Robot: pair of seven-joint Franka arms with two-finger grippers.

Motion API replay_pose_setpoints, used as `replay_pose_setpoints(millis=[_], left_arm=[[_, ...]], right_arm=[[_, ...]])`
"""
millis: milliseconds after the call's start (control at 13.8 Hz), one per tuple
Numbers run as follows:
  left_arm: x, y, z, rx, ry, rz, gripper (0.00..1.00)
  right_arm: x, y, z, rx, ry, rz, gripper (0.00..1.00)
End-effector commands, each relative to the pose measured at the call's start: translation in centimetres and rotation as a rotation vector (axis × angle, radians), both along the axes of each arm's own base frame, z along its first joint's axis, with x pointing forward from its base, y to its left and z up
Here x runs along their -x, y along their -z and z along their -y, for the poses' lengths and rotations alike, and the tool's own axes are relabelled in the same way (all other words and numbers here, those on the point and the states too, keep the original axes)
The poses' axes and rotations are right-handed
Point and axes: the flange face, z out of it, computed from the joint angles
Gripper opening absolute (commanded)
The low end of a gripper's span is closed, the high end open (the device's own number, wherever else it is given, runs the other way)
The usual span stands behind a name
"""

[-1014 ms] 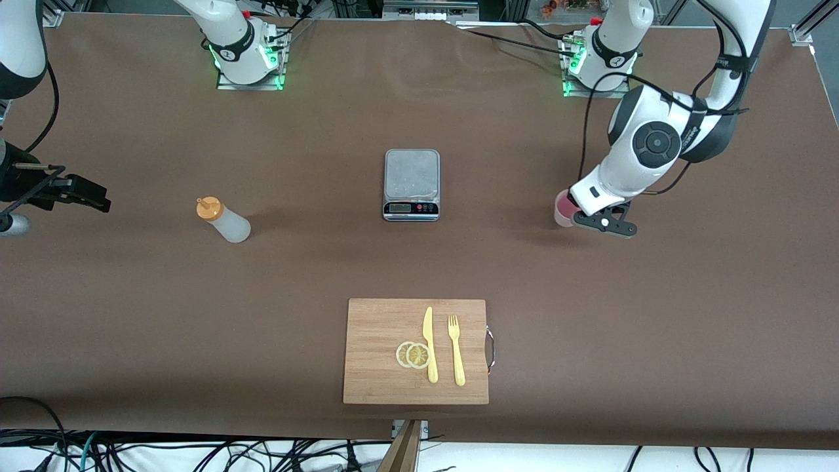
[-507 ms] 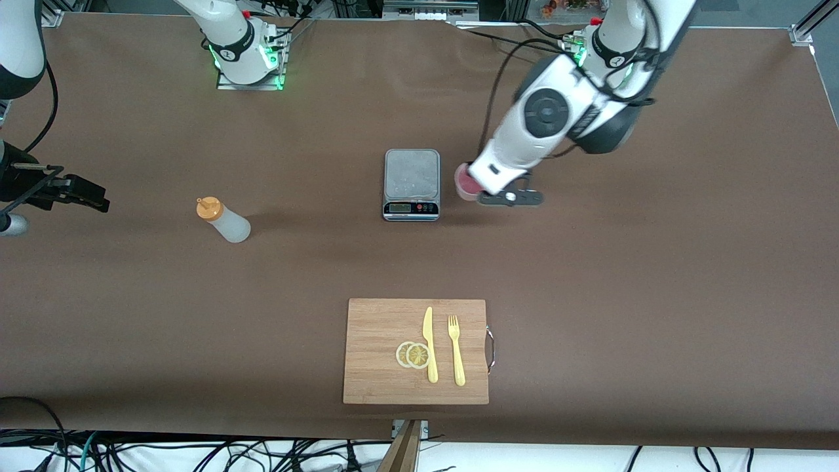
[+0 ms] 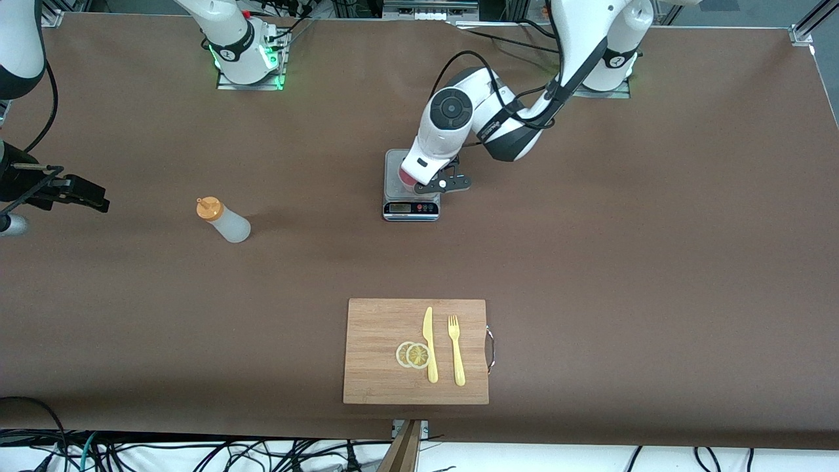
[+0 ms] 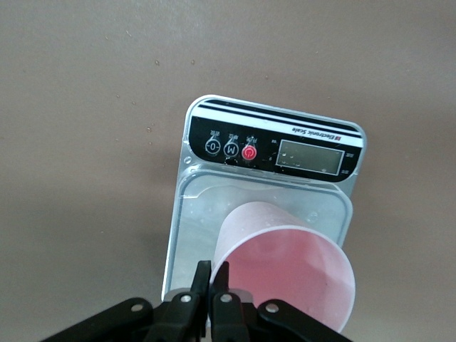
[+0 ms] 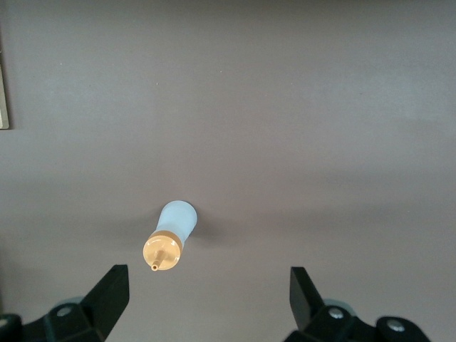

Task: Add sauce to pink cup with both arms
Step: 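Carry the pink cup onto the digital scale and lower it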

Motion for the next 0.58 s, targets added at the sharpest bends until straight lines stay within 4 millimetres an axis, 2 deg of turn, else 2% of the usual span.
replay_pose_setpoints(millis=[0,72,217,290,362,507], left_arm=[[-0.3,0.0,0.6,-0.019,-0.032,0.014,0.78],[-0.5,-0.3,0.6,-0.016,-0.035,0.015,1.0],[-0.7,-0.9,0.4,-0.014,-0.031,0.02,1.0],[-0.6,-1.9,0.5,-0.008,-0.033,0.028,1.0],[-0.6,-3.1,0.3,-0.019,-0.029,0.027,1.0],[-1.0,-6.9,-0.1,-0.068,-0.015,0.01,1.0]], right_arm=[[0.0,-0.1,0.1,-0.002,0.016,0.003,1.0],[0.0,-0.1,0.1,-0.002,0.015,0.003,1.0],[0.0,-0.1,0.1,-0.001,0.015,0.003,1.0],[0.0,0.0,0.0,0.001,0.011,0.001,1.0],[0.0,0.0,0.0,0.001,0.013,0.001,1.0],[-0.4,1.1,-0.2,0.0,0.012,-0.017,1.0]])
